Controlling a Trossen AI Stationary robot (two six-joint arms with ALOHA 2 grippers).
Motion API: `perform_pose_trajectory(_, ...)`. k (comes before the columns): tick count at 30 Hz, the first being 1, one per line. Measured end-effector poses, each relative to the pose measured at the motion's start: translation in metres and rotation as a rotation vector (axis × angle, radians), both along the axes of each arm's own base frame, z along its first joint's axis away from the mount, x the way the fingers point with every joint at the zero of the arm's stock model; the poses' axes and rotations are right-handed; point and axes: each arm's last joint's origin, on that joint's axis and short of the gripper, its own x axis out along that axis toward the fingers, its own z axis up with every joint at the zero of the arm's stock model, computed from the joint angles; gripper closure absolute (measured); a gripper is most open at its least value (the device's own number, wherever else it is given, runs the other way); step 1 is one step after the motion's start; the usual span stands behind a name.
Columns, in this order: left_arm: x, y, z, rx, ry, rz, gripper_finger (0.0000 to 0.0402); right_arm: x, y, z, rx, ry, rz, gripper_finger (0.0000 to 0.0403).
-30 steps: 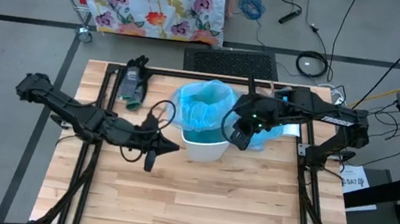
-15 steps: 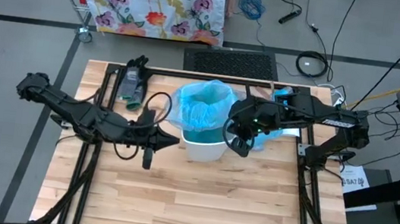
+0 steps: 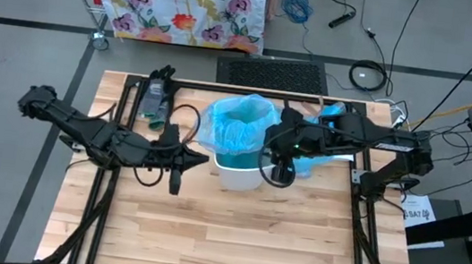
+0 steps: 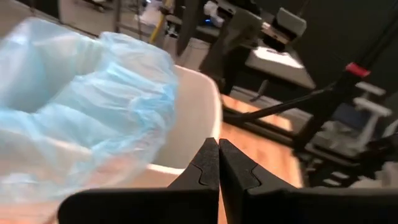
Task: Place trash/remove bag and relplace
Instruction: Insert the new blue trash bag into the trash bin
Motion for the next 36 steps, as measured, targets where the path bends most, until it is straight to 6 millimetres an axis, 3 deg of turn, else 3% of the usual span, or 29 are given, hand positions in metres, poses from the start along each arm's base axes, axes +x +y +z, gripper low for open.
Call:
perform_pose_trajectory(10, -0.005, 0.030, 0.006, 0.031, -0.004, 0.128, 0.0401, 0.023, 0.001, -0.021, -0.165, 0.109, 0.146, 0.0248)
perform_pose_trajectory(19, -0.006, 0.035, 0.005, 0.016, 0.024, 0.076, 0.0401, 0.036, -0.003, -0.035, -0.358, 0.190, 0.116, 0.0271)
perform_pose_trajectory(23, -0.007, 0.035, 0.003, 0.012, 0.038, 0.068, 0.0401, 0.039, -0.003, -0.038, -0.375, 0.198, 0.110, 0.0298)
perform_pose_trajectory(28, -0.007, 0.034, 0.002, 0.010, 0.046, 0.056, 0.0402, 0.040, -0.003, -0.039, -0.351, 0.190, 0.081, 0.0388)
perform_pose_trajectory(36, -0.007, 0.034, 0.002, 0.010, 0.046, 0.054, 0.0402, 0.029, 0.005, -0.024, -0.290, 0.127, 0.030, 0.0402)
